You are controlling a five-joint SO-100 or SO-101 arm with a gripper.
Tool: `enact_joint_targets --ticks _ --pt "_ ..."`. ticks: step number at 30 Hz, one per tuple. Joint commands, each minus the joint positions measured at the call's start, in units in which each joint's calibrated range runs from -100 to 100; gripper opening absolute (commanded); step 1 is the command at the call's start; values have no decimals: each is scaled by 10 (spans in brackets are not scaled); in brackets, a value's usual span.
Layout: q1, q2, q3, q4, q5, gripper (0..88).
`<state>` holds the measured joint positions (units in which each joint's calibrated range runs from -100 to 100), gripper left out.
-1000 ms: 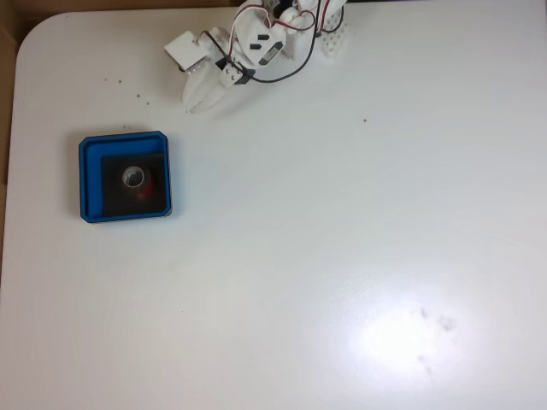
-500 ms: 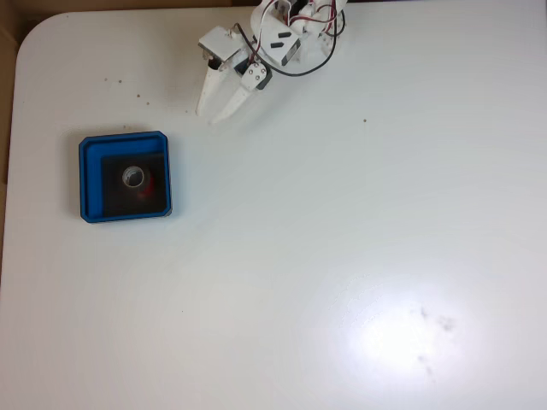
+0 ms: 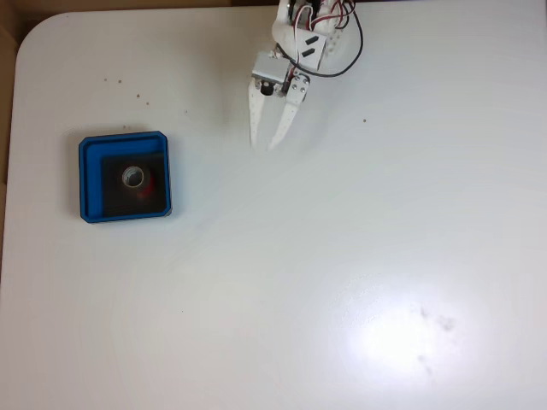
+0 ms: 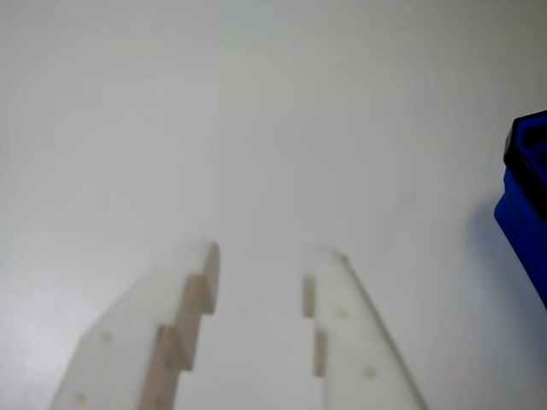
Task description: Pick the red roll and drop it in the blue box
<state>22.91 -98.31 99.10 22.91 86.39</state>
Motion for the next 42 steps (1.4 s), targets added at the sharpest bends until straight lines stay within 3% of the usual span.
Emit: enact_joint_targets --ticks 1,11,25,32,42 --pt "-63 -9 9 -7 -2 92" --pt "-211 -8 9 -7 -3 92" --pt "-209 -7 9 -7 -3 88" --pt "-210 -7 9 -7 -3 10" --pt "-210 -7 9 -7 -1 8"
